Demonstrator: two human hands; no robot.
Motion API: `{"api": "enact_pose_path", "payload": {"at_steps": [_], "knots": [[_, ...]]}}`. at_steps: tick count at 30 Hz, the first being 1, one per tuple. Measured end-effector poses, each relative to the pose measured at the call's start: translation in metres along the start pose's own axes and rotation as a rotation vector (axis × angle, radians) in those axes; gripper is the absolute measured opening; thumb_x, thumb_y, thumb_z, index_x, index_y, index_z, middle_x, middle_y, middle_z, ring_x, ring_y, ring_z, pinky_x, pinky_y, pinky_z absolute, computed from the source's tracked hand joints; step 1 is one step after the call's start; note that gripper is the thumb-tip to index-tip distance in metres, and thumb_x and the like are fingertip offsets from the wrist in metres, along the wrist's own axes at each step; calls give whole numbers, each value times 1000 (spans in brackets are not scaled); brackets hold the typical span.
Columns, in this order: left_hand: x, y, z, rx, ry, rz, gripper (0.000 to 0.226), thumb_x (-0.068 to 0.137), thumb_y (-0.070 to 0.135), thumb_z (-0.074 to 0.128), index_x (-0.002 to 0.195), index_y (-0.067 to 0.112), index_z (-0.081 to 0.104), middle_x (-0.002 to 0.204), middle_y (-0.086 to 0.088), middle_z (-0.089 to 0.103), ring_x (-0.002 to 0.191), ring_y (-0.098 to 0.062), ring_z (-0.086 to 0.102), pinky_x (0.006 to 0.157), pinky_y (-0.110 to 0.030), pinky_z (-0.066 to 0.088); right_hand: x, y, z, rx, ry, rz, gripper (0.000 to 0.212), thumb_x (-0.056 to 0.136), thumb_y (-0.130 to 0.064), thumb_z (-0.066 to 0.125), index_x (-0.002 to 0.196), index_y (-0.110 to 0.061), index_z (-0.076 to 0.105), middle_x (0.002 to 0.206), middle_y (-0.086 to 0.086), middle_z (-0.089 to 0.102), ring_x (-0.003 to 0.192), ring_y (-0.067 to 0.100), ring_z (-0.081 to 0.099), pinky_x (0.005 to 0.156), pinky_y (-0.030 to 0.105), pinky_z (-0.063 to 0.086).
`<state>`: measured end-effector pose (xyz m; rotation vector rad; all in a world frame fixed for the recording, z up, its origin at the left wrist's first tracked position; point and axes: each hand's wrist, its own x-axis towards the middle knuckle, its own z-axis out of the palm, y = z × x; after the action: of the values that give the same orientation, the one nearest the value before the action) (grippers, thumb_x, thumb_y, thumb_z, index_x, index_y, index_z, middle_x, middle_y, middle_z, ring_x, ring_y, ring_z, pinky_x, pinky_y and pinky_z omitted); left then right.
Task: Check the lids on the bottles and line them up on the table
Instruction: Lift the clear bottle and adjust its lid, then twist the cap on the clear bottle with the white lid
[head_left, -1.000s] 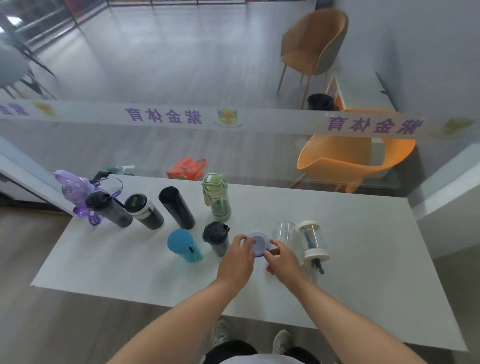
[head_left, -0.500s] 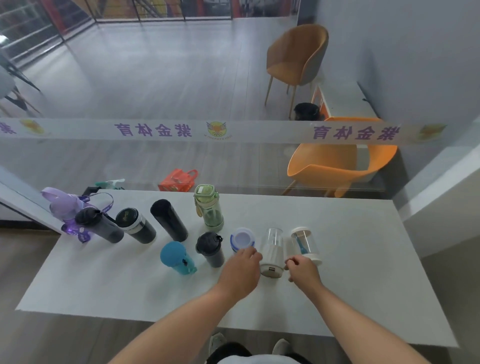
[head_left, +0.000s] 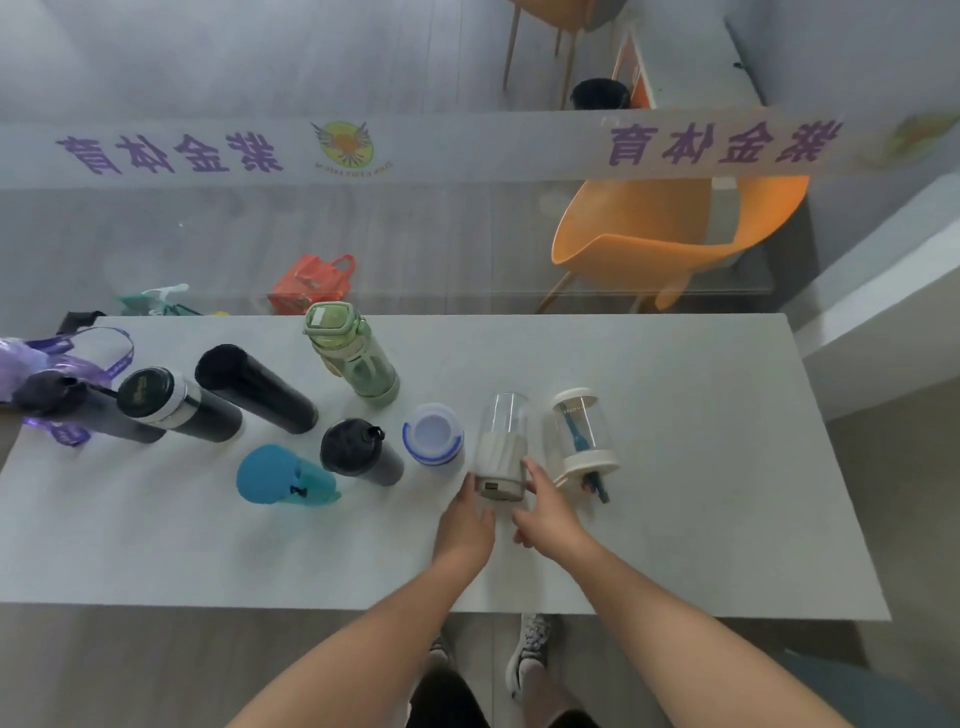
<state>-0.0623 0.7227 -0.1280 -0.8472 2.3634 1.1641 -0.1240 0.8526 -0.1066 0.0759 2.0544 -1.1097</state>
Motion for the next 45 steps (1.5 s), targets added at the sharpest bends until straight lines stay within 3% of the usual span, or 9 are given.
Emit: {"api": "enact_pose_path", "payload": {"at_steps": [10,16,21,24,28,34,39,42,45], "knots": [[-53,14,6,-43,81,153,50,96,20,57,144,21,43,136,1,53,122,-13,50,103,-24,39,-28,9,-33,8,-3,46,58,92,-11,67,142,-27,42,109,4,60,63,21,65,58,31,55],[-69,42,-15,-70,242,276,42,92,15,62,132,26,54,122,9,58,104,-6,54,90,-15,42,-44,-16,-57,109,-64,-2,59,89,-11,68,142,-18,44,99,19,66,59,19,62,57,32,50],[-65,60,-37,-20,239,419,40,92,10,59,130,24,55,120,9,57,95,-10,57,80,-6,39,-37,-38,-72,166,-64,9,48,94,-15,64,140,-17,50,91,12,63,55,17,58,56,30,51],[-55,62,-41,101,173,459,46,94,13,51,138,28,48,144,5,43,118,-18,55,88,-18,43,-28,-49,-71,205,8,7,41,97,-18,61,137,-14,54,87,10,63,54,17,56,54,28,49],[-49,64,-45,385,165,398,53,93,15,44,142,33,38,161,5,17,120,-25,53,75,-32,49,-16,-63,-65,177,78,-9,37,96,-22,62,132,-12,58,89,7,65,57,19,58,57,30,49],[-50,63,-48,603,185,494,43,84,17,50,127,19,50,149,3,41,84,-27,61,56,-37,49,-20,-64,-69,163,60,1,31,95,-22,63,125,-15,59,95,6,67,59,19,61,58,30,49],[-47,71,-42,604,144,549,48,82,19,55,129,18,47,146,-2,42,86,-25,63,59,-37,53,-26,-52,-93,112,193,-19,15,95,-19,59,98,-8,68,89,7,71,51,19,63,45,28,47],[-50,77,-30,605,85,649,45,84,20,53,129,20,46,141,0,45,88,-26,65,59,-38,55,-23,-33,-112,54,300,-5,25,95,-19,56,80,-4,69,73,10,73,48,22,63,58,43,55],[-57,88,-9,527,2,682,43,92,17,44,135,19,43,143,3,40,85,-33,64,61,-41,52,-17,-16,-127,-8,330,28,29,97,-14,50,78,0,69,81,16,74,51,21,61,66,42,56]]}}
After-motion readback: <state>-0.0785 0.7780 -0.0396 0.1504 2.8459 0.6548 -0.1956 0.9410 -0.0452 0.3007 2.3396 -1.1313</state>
